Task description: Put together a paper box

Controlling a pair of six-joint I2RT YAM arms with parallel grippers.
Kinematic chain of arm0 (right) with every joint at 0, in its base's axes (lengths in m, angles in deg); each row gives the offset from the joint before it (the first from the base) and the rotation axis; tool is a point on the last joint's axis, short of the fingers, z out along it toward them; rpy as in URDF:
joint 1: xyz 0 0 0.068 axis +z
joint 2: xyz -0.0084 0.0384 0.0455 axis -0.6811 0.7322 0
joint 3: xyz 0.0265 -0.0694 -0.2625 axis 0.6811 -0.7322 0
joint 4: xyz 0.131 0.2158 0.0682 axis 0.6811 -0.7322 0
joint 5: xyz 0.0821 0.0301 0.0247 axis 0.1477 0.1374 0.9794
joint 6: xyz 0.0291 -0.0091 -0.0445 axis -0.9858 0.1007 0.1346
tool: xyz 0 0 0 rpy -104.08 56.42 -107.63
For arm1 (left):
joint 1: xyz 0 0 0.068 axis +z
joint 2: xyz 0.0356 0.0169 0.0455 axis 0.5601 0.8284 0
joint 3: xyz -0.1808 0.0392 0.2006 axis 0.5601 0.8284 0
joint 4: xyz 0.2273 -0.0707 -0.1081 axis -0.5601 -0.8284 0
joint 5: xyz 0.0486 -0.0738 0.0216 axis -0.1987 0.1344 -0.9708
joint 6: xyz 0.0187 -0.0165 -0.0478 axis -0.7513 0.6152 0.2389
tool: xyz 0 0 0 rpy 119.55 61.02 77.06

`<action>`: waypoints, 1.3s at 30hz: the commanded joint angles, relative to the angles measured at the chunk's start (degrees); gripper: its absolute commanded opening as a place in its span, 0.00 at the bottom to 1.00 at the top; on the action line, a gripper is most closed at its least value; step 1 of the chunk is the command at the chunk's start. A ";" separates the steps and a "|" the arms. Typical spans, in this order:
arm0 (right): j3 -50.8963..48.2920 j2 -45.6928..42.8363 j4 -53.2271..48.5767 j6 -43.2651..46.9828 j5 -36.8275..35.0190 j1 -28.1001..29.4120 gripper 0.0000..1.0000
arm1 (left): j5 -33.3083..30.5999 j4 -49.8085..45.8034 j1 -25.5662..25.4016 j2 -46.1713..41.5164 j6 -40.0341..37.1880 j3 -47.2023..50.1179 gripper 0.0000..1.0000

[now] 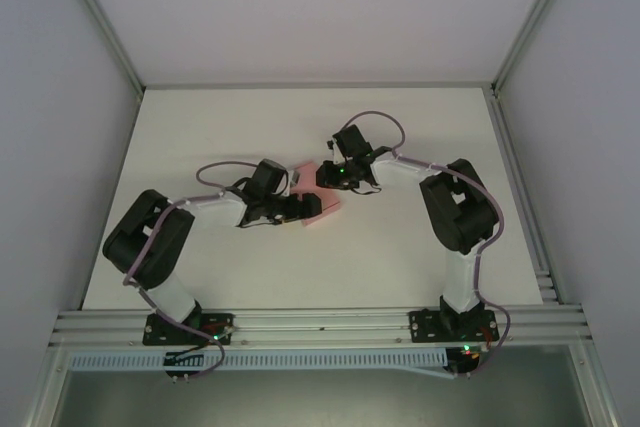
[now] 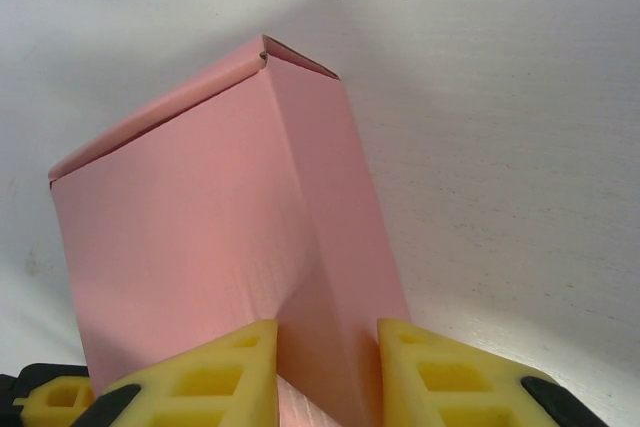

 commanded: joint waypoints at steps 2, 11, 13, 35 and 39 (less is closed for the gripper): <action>-3.73 2.66 -6.70 -1.13 -0.06 1.18 0.26 | 2.66 3.72 -0.75 4.52 0.48 -0.32 0.83; -10.07 2.11 -3.26 -2.84 2.53 3.43 0.23 | -3.61 -1.17 -0.62 8.17 -1.27 -4.28 0.57; -11.58 2.08 -1.17 -3.91 3.62 4.09 0.23 | -3.10 -0.98 -0.72 9.52 -1.37 -5.20 0.51; -13.35 3.64 2.46 -6.58 6.08 6.46 0.21 | -4.06 -3.27 -2.77 12.02 -2.15 -8.73 0.14; -12.66 3.67 0.93 -6.03 4.78 6.39 0.21 | -5.40 -5.47 -3.15 9.87 -2.99 -8.27 0.29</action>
